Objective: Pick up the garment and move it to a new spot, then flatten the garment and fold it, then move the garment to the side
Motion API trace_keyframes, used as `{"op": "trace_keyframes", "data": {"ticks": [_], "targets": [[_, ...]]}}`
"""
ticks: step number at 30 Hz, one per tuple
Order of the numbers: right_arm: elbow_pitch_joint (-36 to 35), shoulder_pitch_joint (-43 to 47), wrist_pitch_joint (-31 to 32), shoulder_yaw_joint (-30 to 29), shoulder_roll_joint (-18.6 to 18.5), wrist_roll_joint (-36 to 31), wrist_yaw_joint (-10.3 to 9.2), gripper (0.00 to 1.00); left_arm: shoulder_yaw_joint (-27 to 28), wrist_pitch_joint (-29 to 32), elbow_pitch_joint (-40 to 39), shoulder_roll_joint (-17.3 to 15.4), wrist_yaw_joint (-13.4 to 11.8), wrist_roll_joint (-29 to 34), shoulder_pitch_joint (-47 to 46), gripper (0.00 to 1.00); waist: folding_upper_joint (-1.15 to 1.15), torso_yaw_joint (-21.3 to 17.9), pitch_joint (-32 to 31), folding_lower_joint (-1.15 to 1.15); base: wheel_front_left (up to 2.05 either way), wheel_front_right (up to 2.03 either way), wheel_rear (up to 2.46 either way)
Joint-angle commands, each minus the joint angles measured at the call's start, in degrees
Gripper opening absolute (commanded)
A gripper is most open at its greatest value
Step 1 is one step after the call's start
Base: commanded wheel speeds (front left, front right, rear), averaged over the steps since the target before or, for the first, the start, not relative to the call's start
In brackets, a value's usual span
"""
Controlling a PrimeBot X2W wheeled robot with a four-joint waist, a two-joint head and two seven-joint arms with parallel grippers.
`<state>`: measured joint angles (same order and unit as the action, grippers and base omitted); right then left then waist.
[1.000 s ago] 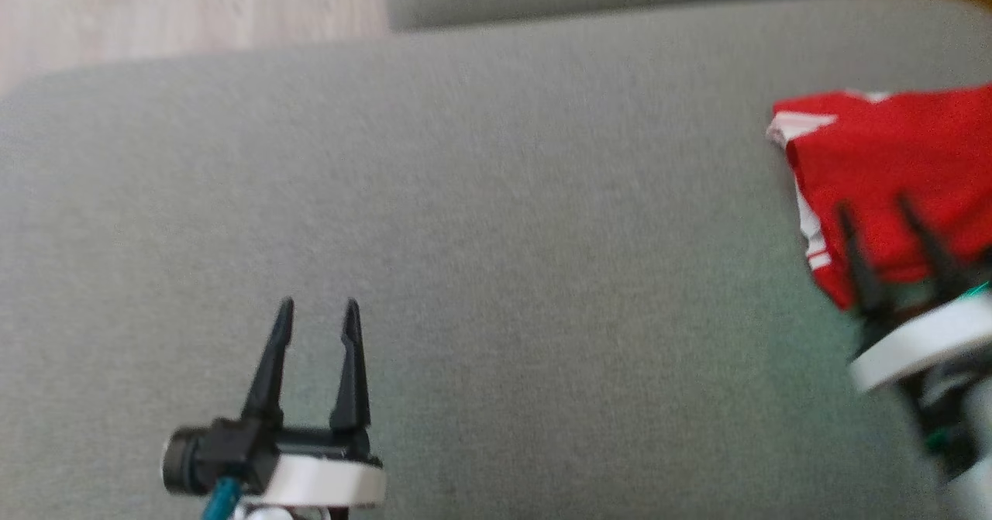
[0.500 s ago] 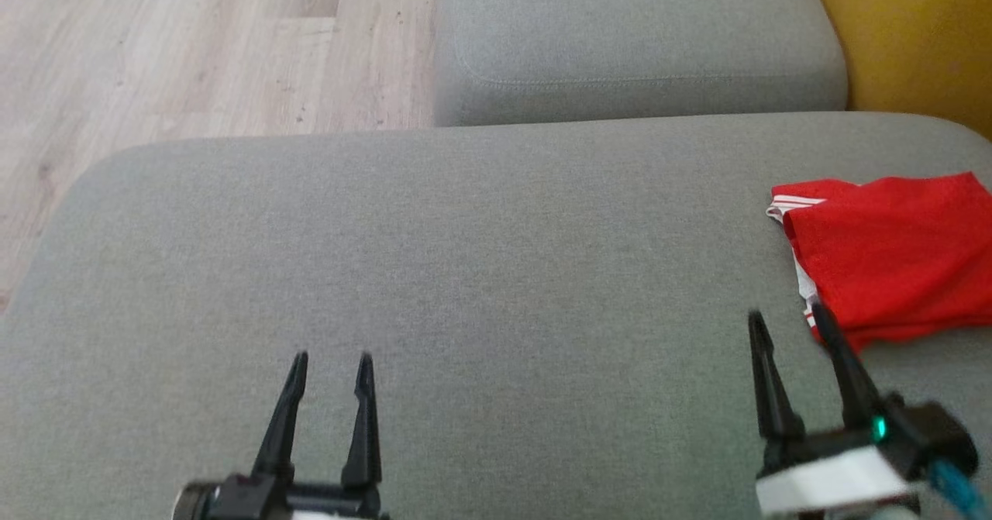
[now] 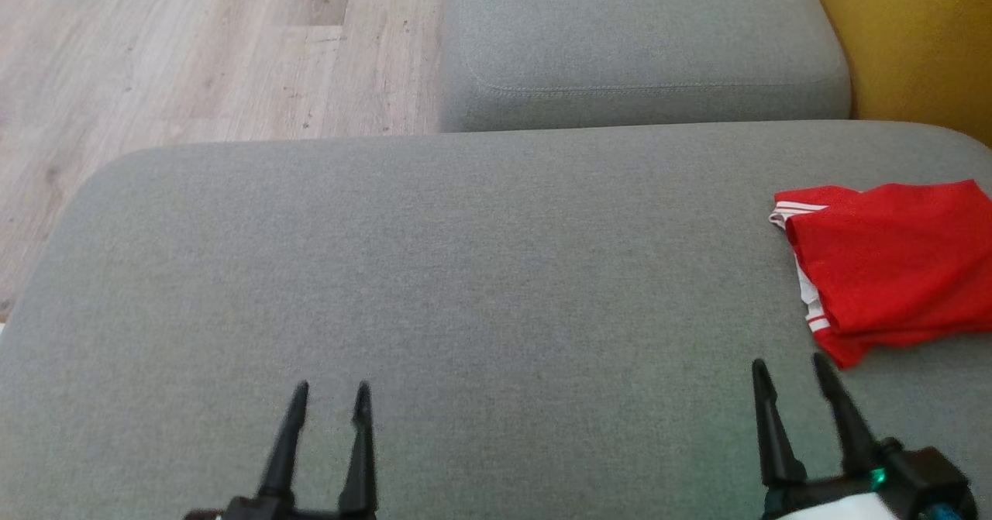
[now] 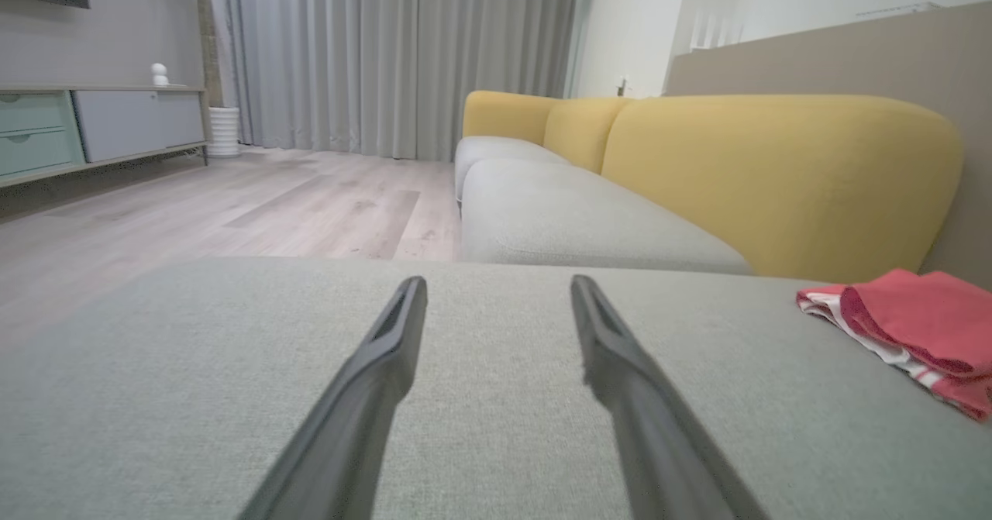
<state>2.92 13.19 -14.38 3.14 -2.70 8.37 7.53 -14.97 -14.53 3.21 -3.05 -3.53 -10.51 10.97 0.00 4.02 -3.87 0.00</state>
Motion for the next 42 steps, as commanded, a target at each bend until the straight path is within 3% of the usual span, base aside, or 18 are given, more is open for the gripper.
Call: {"op": "trace_keyframes", "data": {"ticks": [1,7,42], "targets": [[0.4,0.0,0.0,0.1,0.0,0.2,0.00,0.00,0.0,0.0,0.4,0.0,0.0,-0.1,0.0,0.00,0.00,0.0,0.0,0.00,0.00,0.00,0.00],[5.4,1.2,0.3,0.2,0.0,0.4,0.00,0.00,0.0,0.4,5.3,0.0,0.0,-0.3,1.3,0.00,0.00,-0.1,0.0,0.00,0.00,0.00,0.00],[6.9,-4.5,4.8,-1.0,-1.2,25.1,-0.01,0.00,4.3,4.8,6.9,-1.2,3.1,-24.6,-3.8,0.00,0.00,-1.2,1.2,0.00,0.00,0.00,0.00]]}}
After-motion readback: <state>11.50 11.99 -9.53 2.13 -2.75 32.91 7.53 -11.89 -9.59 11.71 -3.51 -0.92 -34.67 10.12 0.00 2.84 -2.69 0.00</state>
